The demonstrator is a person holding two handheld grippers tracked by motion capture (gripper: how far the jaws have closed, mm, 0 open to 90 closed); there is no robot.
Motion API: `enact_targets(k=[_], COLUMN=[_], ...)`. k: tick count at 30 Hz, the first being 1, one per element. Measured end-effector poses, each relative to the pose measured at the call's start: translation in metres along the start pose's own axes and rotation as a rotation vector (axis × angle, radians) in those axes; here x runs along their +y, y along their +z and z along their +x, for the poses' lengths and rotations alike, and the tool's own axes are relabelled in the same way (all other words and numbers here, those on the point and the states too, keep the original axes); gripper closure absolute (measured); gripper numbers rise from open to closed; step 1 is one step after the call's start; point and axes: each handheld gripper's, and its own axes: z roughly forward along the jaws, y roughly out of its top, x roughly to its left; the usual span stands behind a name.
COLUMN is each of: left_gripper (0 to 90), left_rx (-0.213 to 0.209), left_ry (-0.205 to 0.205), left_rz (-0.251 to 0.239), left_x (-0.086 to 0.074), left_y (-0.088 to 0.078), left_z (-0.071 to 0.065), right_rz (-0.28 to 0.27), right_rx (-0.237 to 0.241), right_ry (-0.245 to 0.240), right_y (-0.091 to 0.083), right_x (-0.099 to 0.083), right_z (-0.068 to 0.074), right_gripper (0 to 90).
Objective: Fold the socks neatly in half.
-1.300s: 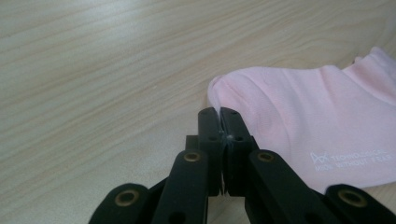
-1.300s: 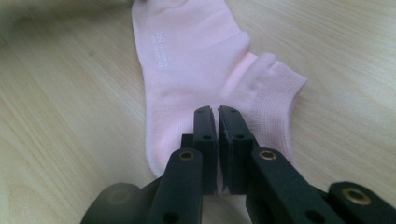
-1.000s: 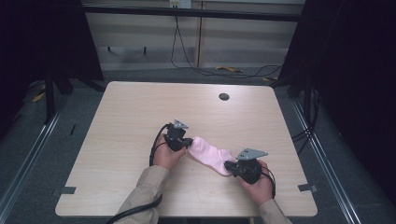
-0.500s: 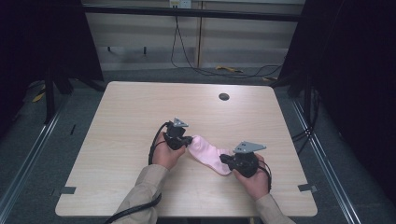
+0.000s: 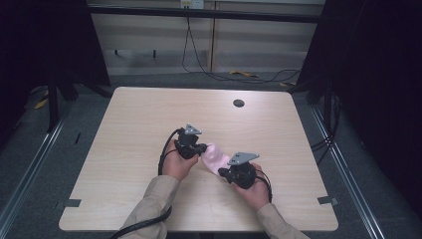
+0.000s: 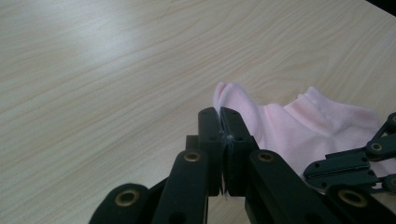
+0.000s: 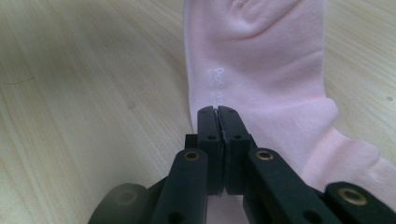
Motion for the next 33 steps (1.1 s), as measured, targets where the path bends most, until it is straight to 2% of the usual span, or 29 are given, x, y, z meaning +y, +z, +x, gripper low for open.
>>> enact_targets(k=[1, 4, 8, 14, 17, 18, 24, 28, 29, 30, 31, 33], left_gripper=[88.3, 88.4, 88.3, 88.3, 88.3, 88.3, 88.3, 88.3, 88.3, 88.3, 88.3, 88.4], left_rx=[0.006, 0.006, 0.015, 0.017, 0.013, 0.014, -0.006, -0.014, -0.014, -0.022, -0.023, -0.033], left_ry=[0.012, 0.004, 0.007, 0.009, 0.009, 0.021, 0.034, 0.056, 0.056, 0.039, 0.059, 0.062], left_rz=[0.007, -0.002, 0.003, -0.002, -0.001, 0.000, -0.014, -0.003, -0.003, -0.010, -0.001, -0.002], left_x=[0.000, 0.000, -0.001, 0.001, 0.003, 0.004, 0.010, 0.013, 0.013, 0.013, 0.013, 0.013], left_y=[-0.001, -0.002, -0.005, -0.008, -0.008, -0.008, -0.009, -0.009, -0.009, -0.008, -0.009, -0.009], left_z=[0.000, 0.001, 0.004, 0.003, 0.001, 0.000, -0.011, -0.015, -0.015, -0.018, -0.018, -0.020], right_rz=[0.002, -0.026, -0.054, -0.027, -0.024, -0.021, 0.023, 0.022, 0.019, 0.018, 0.017, 0.018], right_rx=[-0.001, -0.007, -0.018, -0.050, -0.049, -0.052, -0.049, -0.038, -0.033, -0.029, -0.025, -0.019], right_ry=[-0.007, 0.003, 0.011, 0.017, 0.035, 0.036, 0.042, 0.043, 0.041, 0.040, 0.034, 0.026], right_y=[0.000, -0.006, -0.021, -0.040, -0.047, -0.048, -0.043, -0.040, -0.039, -0.038, -0.037, -0.036], right_x=[0.001, 0.003, 0.001, -0.017, -0.023, -0.025, -0.031, -0.029, -0.028, -0.028, -0.027, -0.026], right_z=[0.000, 0.000, -0.005, -0.013, -0.016, -0.017, -0.016, -0.013, -0.011, -0.010, -0.009, -0.006], right_gripper=[89.0, 88.5, 88.3, 88.0, 87.9, 88.0, 88.3, 88.4, 88.2, 88.1, 87.7, 87.0])
